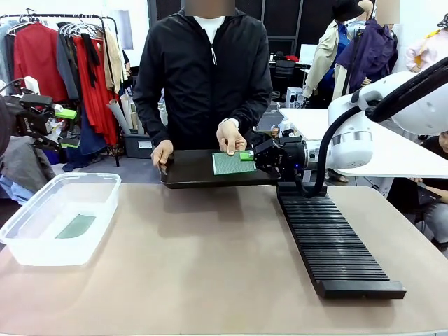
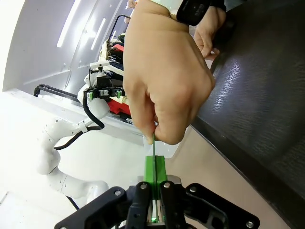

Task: Sort PCBs into racks and boxes based on the side picked up.
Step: If the short side of the Blank PCB is picked up, insert it into the PCB Rack ; if the long side is picked up, place it in the Organizing box.

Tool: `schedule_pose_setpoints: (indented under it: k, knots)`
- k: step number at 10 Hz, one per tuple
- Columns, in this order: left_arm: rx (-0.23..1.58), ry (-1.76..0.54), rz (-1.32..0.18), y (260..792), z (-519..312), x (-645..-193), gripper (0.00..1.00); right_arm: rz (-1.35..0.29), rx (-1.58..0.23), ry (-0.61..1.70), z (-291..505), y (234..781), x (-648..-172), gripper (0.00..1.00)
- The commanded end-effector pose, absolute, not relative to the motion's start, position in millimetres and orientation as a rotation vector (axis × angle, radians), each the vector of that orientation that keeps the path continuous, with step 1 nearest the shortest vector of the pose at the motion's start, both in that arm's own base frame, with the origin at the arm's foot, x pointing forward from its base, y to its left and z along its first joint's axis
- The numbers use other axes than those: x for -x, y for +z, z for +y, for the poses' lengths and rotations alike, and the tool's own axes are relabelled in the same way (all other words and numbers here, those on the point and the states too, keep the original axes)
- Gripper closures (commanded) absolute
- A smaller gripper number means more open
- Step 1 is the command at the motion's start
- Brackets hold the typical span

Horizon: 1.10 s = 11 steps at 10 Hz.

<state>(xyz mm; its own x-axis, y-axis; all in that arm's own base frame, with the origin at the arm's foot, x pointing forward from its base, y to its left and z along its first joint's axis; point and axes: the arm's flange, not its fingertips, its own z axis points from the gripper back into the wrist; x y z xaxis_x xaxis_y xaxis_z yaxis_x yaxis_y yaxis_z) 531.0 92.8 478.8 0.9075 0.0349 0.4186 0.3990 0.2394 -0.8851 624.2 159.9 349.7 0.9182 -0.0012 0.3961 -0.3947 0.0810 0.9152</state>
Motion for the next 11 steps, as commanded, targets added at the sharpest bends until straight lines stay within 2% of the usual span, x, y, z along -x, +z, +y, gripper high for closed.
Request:
schedule_pose_setpoints:
  k: [1, 11]
  knots:
    - [1.319, -0.263, -0.402, 480.4, 93.3, -530.3, 0.0, -0.337, -1.466, 0.31, 160.5, 350.2, -624.5, 1.0]
    - [1.319, -0.263, -0.402, 480.4, 93.3, -530.3, 0.0, -0.337, -1.466, 0.31, 160.5, 350.2, -624.5, 1.0]
